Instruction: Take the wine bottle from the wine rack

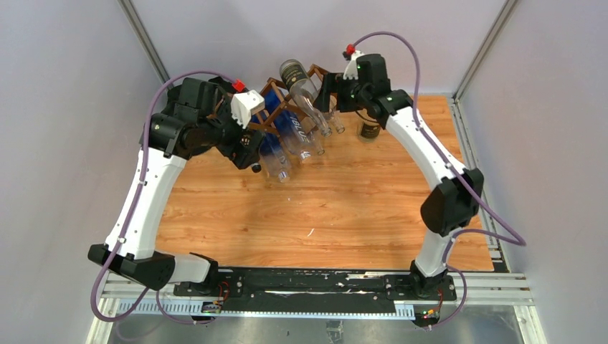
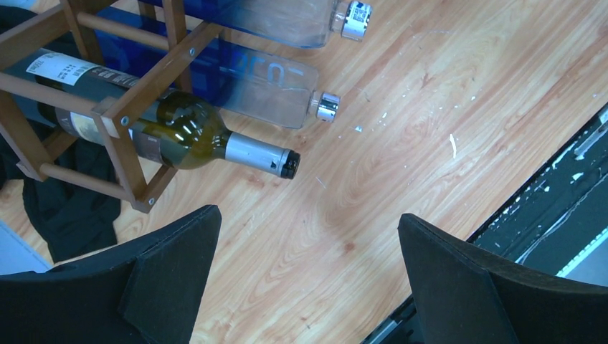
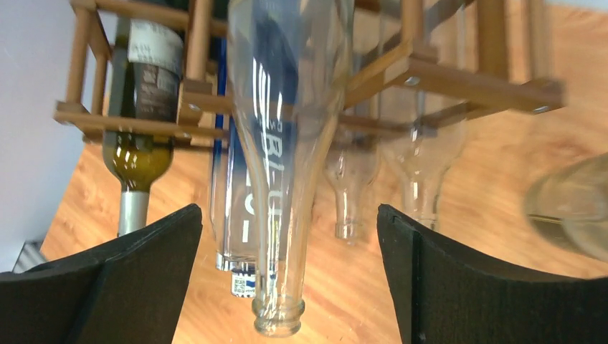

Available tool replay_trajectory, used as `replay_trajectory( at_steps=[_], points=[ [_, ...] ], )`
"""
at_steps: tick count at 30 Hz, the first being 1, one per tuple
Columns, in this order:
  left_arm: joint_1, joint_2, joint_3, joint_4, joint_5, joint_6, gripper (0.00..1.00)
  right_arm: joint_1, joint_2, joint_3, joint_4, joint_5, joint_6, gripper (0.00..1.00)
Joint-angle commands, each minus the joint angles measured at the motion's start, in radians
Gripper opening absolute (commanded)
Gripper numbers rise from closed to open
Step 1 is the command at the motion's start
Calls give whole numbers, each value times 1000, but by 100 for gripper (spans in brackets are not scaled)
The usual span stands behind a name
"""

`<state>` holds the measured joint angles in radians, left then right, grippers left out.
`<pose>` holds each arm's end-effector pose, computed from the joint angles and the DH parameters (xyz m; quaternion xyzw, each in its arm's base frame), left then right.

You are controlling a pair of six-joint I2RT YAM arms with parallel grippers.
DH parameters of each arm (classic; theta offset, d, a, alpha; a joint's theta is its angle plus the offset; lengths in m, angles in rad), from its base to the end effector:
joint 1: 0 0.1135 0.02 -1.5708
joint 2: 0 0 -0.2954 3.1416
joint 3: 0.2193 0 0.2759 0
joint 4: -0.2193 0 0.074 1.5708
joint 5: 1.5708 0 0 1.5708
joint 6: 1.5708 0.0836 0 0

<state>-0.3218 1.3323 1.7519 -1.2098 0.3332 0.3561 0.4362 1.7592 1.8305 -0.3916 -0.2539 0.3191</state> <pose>0.2564 -0.1143 0.4564 0.3627 0.8391 -0.1469 0.3778 0.4323 0.2247 0.4339 -0.1210 0.7986 0.3095 0.5018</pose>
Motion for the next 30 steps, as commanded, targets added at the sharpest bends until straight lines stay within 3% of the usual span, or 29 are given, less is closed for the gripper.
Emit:
replay_trajectory(
  at_steps=[1,11,20,25,30],
  points=[
    [7,-32,-28,-7,-5,32,100,4,89,96,-127,-138,19,95],
    [7,-30,-35,-6,3,42,100,34,162,76,-129,-232,13,97],
    [7,-71,-51,-7,55,80,100,45,162,-12,-37,-241,60,87],
    [7,-88,-54,-7,68,97,100,45,190,9,-36,-244,70,76],
    [7,-103,-70,-7,63,111,100,44,218,26,-36,-253,70,75]
  ],
)
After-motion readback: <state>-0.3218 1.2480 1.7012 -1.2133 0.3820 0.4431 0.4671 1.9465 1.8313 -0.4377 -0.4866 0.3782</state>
